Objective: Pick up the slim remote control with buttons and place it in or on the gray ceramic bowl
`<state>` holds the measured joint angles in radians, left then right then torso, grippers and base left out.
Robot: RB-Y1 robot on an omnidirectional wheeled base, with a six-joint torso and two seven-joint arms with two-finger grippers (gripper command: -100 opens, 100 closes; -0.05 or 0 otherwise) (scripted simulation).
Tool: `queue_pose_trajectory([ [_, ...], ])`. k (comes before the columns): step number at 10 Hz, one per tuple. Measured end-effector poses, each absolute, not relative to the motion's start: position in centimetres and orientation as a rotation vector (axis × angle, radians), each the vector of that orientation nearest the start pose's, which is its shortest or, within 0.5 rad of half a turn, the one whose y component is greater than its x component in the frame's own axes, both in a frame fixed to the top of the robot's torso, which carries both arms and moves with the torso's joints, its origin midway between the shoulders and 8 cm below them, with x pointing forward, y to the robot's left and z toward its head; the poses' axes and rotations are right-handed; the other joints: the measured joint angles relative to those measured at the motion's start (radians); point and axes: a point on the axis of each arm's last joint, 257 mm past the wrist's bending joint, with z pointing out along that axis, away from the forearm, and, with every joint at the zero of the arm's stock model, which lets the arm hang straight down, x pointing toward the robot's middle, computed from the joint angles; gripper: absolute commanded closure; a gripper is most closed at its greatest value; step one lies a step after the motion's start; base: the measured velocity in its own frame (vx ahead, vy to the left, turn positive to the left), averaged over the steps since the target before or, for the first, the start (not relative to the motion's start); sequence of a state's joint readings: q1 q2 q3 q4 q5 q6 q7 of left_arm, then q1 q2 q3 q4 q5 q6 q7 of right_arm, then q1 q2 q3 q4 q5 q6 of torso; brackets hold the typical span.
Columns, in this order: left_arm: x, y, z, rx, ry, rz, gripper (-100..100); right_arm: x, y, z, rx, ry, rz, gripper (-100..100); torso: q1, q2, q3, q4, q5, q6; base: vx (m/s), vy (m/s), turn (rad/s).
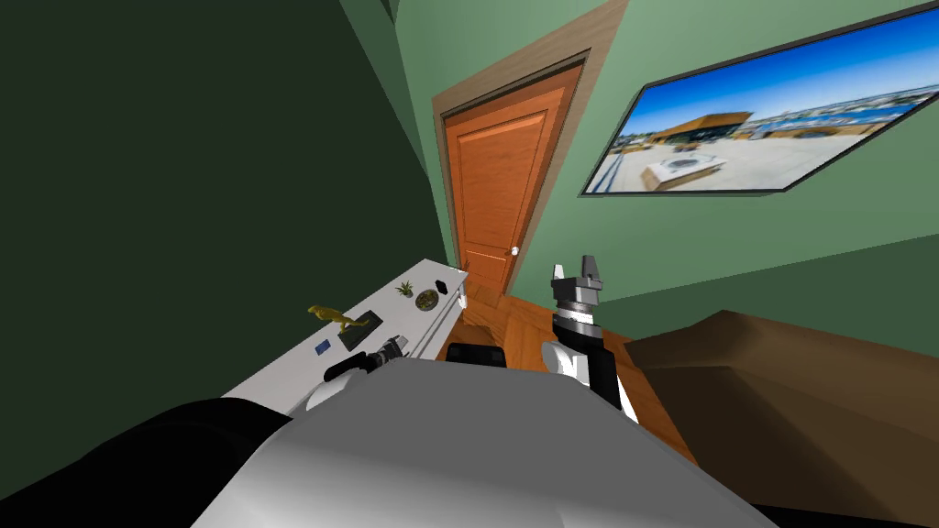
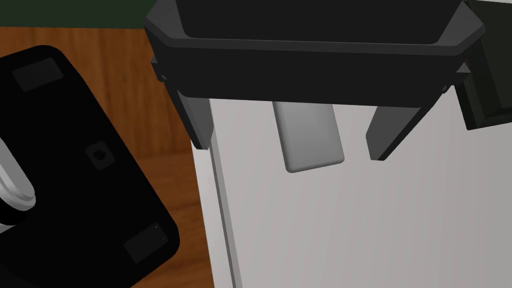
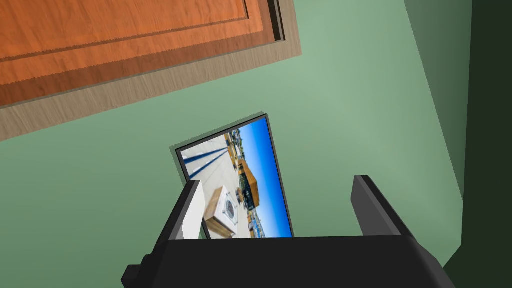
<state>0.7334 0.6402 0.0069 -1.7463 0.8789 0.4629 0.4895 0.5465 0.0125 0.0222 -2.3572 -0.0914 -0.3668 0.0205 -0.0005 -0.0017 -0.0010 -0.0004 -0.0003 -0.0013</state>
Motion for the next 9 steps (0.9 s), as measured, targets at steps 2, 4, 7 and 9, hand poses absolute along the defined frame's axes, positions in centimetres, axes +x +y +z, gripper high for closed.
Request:
queue_pose_trajectory([
  [2,15.6,43.3,-48.3,-2.726,0.963,-0.695,-100,34.6,-28.8,1.8,0.796,0.621,1.328,0,0.001,0.000,0.000,0.000,0.000,-0.001,0.030,0.044,-0.111],
  [4,12.2,44.8,-49.1,-2.817,0.868,-0.599,-100,34.6,-28.8,1.8,0.796,0.621,1.328,0,0.001,0.000,0.000,0.000,0.000,0.000,0.034,0.056,-0.250],
  [7,7.4,46.4,-50.3,-2.954,0.692,-0.440,-100,34.6,-28.8,1.8,0.796,0.621,1.328,0,0.002,0.000,0.000,0.000,0.000,-0.001,0.024,0.059,-0.134],
  [9,5.5,46.8,-50.7,-2.997,0.627,-0.387,-100,34.6,-28.8,1.8,0.796,0.621,1.328,0,-0.001,0.000,0.000,0.000,0.000,0.000,0.012,0.019,-0.074],
])
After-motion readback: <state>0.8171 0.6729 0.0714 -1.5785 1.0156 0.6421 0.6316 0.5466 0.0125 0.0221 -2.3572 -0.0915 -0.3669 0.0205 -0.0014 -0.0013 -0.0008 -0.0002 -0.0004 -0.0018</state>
